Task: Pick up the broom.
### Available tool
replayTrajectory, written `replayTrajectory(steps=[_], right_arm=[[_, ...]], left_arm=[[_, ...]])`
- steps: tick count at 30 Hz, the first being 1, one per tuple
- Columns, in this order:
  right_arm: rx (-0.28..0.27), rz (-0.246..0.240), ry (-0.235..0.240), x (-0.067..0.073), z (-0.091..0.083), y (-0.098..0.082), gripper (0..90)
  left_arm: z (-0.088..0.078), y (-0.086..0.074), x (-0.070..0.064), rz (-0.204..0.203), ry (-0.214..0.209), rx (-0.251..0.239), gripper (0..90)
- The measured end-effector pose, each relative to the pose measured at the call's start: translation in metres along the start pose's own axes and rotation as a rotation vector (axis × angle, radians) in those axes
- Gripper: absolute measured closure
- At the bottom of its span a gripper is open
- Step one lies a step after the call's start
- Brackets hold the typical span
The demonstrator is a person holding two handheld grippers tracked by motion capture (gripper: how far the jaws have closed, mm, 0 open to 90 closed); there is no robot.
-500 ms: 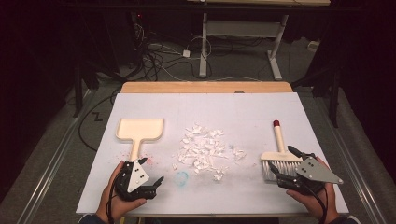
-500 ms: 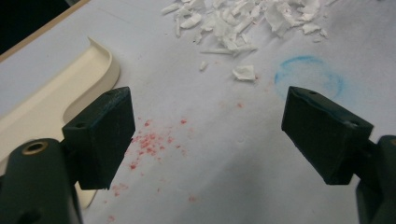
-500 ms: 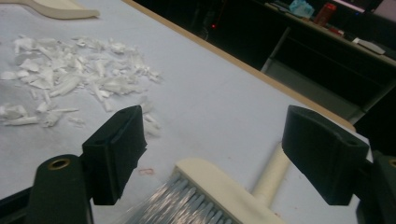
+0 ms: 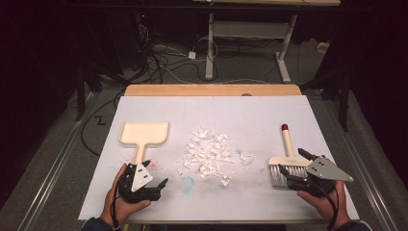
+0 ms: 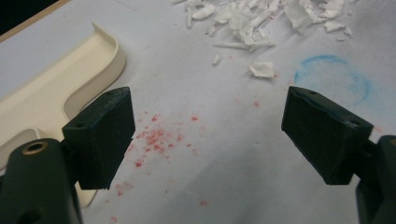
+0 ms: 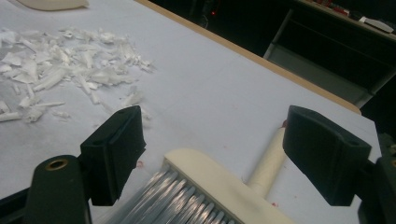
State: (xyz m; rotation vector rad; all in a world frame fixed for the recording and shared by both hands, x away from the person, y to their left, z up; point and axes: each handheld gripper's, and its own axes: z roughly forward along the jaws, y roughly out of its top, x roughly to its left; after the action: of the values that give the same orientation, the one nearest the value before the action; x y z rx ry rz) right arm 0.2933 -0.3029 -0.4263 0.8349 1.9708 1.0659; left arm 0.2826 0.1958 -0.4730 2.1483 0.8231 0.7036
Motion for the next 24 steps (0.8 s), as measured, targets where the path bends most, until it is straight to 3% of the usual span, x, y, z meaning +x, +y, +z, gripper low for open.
replayTrajectory(steps=[5,10,16,20,21,23,24], right_arm=[[-0.02,0.022,-0.007,-0.005,-0.002,0.002,20.8],[0.001,0.033,-0.022,-0.003,-0.003,0.003,21.6],[0.03,0.103,-0.032,-0.013,0.006,0.009,22.5],[0.092,0.105,-0.08,-0.027,0.017,0.018,21.0],[0.121,0.148,-0.087,-0.037,0.024,0.02,20.6],[0.153,0.168,-0.09,-0.041,0.029,0.021,20.2],[0.219,0.22,-0.104,-0.05,0.043,0.021,20.2]], left_arm=[[-0.001,0.0,-0.002,0.01,0.007,0.0,16.5],[-0.005,0.005,-0.009,0.03,0.012,-0.015,16.5],[-0.006,0.006,-0.016,0.057,0.007,-0.008,16.5],[-0.006,0.006,-0.019,0.078,0.001,-0.001,16.5],[-0.005,0.005,-0.02,0.091,0.0,0.007,16.5],[-0.005,0.004,-0.02,0.092,-0.003,0.011,16.5],[-0.005,0.004,-0.02,0.092,-0.005,0.012,16.5]])
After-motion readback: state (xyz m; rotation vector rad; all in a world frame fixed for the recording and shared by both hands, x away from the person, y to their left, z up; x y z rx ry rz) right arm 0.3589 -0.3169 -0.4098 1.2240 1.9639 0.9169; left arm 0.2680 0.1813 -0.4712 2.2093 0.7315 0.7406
